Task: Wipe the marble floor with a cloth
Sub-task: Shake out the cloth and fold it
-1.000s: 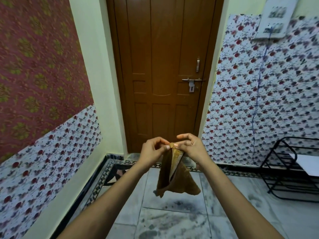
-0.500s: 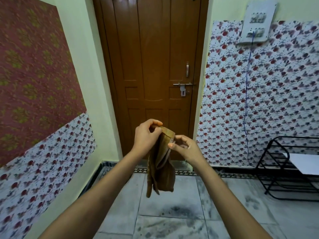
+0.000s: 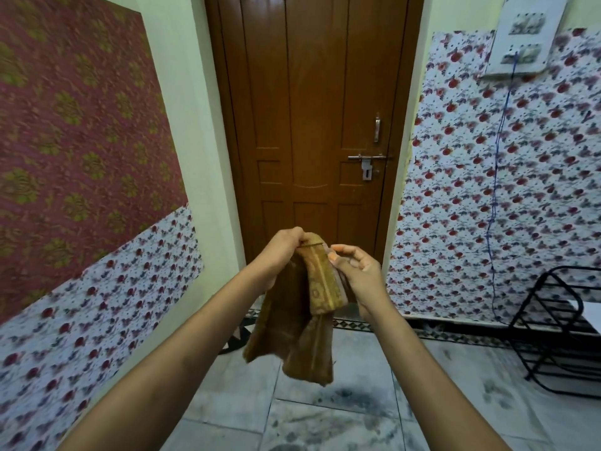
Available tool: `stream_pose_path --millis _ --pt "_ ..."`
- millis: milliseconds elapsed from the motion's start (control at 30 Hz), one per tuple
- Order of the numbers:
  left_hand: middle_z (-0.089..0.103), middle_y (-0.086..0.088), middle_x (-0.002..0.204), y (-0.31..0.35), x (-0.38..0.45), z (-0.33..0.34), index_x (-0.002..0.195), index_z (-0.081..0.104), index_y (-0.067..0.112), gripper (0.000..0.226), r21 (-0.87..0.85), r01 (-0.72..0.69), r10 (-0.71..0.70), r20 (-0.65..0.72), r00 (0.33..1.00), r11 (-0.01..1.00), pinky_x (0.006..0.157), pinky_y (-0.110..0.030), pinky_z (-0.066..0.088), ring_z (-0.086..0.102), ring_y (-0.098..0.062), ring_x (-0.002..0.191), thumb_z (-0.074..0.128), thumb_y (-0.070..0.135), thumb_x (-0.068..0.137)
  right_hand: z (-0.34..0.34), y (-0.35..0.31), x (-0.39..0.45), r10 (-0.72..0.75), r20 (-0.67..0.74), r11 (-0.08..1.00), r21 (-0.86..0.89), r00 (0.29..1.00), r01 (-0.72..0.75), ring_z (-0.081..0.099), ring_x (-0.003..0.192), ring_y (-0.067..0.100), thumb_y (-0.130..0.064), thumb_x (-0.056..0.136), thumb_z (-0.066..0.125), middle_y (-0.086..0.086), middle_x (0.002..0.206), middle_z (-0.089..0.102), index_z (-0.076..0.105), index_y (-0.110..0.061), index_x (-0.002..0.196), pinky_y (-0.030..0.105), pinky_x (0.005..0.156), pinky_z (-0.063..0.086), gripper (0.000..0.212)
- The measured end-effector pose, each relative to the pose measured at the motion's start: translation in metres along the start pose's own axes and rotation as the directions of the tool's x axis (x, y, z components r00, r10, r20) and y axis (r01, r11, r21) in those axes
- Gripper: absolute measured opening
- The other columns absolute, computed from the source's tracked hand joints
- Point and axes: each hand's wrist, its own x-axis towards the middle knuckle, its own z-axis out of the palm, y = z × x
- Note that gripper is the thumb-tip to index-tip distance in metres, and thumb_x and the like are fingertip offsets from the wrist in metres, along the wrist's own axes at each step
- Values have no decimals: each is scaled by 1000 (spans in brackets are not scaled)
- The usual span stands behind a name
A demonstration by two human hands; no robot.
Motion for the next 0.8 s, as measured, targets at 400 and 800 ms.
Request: stream_pose_path --millis 400,800 --pt "63 1 90 30 2 -33 109 58 19 17 -35 -176 171 -113 979 984 69 -26 47 61 -16 87 52 26 95 8 42 -12 203 155 975 -122 967 -185 62 93 16 -8 87 62 3 100 65 56 -12 117 18 67 53 31" --pt "66 1 88 35 -14 -54 93 65 22 6 11 -230 231 -45 972 973 82 -25 51 64 -13 88 61 24 89 33 77 -5 284 246 921 -340 927 -192 37 126 18 -27 90 60 -7 131 36 39 -25 135 38 103 36 50"
